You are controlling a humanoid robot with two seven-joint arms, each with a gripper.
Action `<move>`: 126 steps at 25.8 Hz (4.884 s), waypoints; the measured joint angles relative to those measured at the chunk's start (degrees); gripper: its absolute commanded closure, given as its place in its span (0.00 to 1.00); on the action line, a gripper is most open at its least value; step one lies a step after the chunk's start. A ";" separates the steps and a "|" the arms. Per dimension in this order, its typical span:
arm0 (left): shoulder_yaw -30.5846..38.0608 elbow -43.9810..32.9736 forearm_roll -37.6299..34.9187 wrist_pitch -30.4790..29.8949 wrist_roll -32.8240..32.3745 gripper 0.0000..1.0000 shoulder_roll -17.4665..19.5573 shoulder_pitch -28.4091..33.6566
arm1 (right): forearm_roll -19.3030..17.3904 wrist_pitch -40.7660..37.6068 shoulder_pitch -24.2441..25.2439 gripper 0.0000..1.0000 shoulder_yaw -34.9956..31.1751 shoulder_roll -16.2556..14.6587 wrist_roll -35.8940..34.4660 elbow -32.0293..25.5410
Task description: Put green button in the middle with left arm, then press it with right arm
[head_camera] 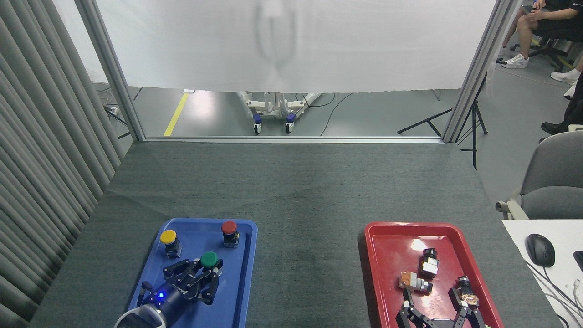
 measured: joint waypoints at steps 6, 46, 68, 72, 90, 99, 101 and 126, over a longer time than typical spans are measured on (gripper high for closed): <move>-3.63 -9.41 -0.86 -0.94 0.05 1.00 -5.33 0.39 | 0.00 0.00 0.00 0.00 0.00 -0.01 0.03 0.00; -14.22 1.43 -15.65 4.63 0.45 0.01 -19.22 0.09 | -0.01 -0.31 0.09 0.00 0.09 -0.01 -0.44 0.82; 11.44 -29.87 -10.53 27.11 5.17 0.01 -14.55 24.06 | 6.45 7.26 -5.14 0.77 15.72 3.07 0.44 3.55; 11.63 -29.74 -10.06 27.13 5.29 0.01 -14.47 24.17 | 7.50 9.75 -7.72 0.88 20.02 3.82 0.67 5.95; 12.00 -29.51 -9.49 27.07 5.22 0.01 -14.09 24.58 | 8.41 15.48 -13.76 1.00 28.14 7.08 2.89 15.81; 12.02 -29.56 -9.49 26.98 5.15 0.01 -14.08 24.65 | 8.35 16.04 -13.80 1.00 27.79 7.32 3.16 18.41; 12.02 -29.56 -9.48 26.99 5.15 0.01 -14.08 24.65 | 8.35 16.17 -13.82 1.00 27.78 7.55 2.74 19.16; 12.02 -29.50 -9.47 27.26 5.03 0.01 -14.08 24.64 | 8.29 16.33 -10.11 0.01 21.23 6.54 0.61 8.17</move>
